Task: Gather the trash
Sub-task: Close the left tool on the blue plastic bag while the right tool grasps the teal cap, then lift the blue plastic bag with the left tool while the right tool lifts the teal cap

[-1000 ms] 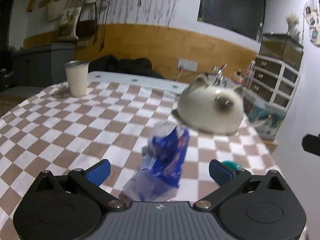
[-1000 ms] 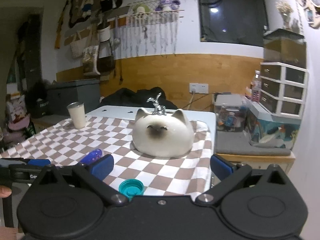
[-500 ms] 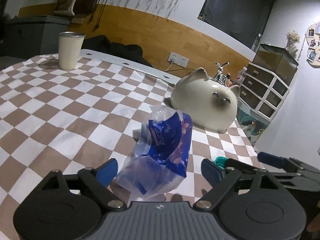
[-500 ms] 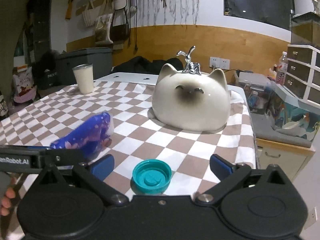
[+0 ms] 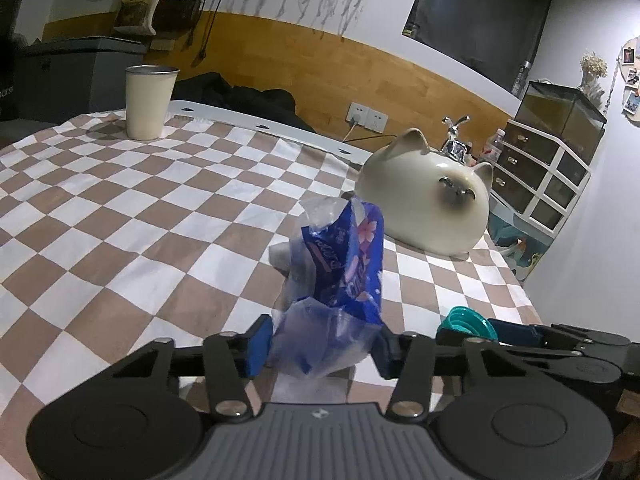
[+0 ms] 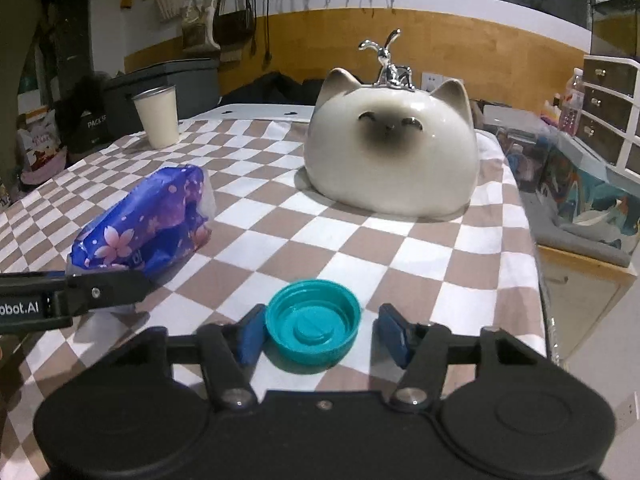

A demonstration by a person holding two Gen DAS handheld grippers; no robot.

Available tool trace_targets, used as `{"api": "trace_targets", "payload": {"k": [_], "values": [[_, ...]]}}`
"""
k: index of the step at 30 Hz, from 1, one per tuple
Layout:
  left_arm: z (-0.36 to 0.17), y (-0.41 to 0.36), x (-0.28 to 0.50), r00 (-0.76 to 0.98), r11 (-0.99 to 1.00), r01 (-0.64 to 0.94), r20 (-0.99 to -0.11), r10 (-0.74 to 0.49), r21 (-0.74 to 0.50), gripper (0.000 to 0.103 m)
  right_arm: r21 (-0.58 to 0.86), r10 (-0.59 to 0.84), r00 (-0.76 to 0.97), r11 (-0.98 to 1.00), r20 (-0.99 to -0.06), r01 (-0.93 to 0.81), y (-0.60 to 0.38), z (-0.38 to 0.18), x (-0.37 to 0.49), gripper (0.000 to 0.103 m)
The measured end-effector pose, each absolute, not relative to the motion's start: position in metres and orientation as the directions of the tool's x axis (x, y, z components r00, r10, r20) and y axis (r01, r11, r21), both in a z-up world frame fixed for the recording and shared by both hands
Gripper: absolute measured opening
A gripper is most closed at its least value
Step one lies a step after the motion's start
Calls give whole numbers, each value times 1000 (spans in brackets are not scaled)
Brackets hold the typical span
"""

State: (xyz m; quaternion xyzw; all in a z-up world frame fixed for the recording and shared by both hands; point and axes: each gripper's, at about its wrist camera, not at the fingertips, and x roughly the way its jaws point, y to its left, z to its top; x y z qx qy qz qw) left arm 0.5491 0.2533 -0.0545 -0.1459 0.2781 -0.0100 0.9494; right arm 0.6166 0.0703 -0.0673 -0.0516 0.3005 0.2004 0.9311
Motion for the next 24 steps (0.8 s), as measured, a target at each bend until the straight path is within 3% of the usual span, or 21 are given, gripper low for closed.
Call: {"api": "trace_targets", "payload": {"k": [1,9,24], "values": [[-54,253,549,846,958,-63,-524,-97,-279,45,19,342,741,913,-578,-407,71,-67,616,50],[-56,248,544,841,968,-52,-533,-90,-245,33,-6,336,743,909,-579,-416,73,-67,605,50],[-52,229,486,839,979,-68,-542,-47,-191,32,5,338,744,912,-577,-411,59,-66,554,50]]}}
